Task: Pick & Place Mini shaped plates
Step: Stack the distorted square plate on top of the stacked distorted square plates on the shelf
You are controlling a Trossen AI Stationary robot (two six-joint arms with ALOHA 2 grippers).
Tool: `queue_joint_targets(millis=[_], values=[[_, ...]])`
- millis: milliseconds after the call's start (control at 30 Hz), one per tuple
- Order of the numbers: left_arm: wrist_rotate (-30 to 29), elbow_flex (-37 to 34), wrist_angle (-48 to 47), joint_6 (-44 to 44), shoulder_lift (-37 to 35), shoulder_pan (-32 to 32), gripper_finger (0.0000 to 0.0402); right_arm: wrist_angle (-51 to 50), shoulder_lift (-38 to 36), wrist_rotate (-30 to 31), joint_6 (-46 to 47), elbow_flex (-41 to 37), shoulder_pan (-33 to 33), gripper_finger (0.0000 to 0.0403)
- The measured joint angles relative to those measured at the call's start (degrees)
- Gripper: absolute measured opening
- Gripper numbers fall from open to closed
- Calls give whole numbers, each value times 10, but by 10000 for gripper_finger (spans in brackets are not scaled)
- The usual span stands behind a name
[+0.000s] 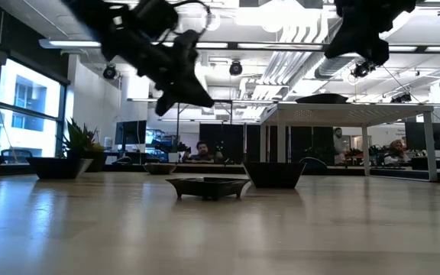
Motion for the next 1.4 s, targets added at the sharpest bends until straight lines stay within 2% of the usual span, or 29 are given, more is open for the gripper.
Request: queue_joint_targets(millis=[267,400,600,967,1100,1233,1400], values=[[-9,-140,102,-18,-93,22,1,7,125,7,145,0,66,52],[-19,-170,107,-18,-121,21,1,16,176,-10,209,0,66,85],[-9,-181,107,-18,-130,21,1,85,260,-40,248,0,43,113],[15,-181,107,-18,-130,20,1,153,403,-34,317,0,38,112],[28,-181,107,-15,-130,20,1,197,424,-36,325,0,38,112],[31,-181,107,-14,-130,20,1,200,430,-30,347,0,38,110],[43,-181,107,-5,-130,20,1,198,430,-25,351,0,38,70]])
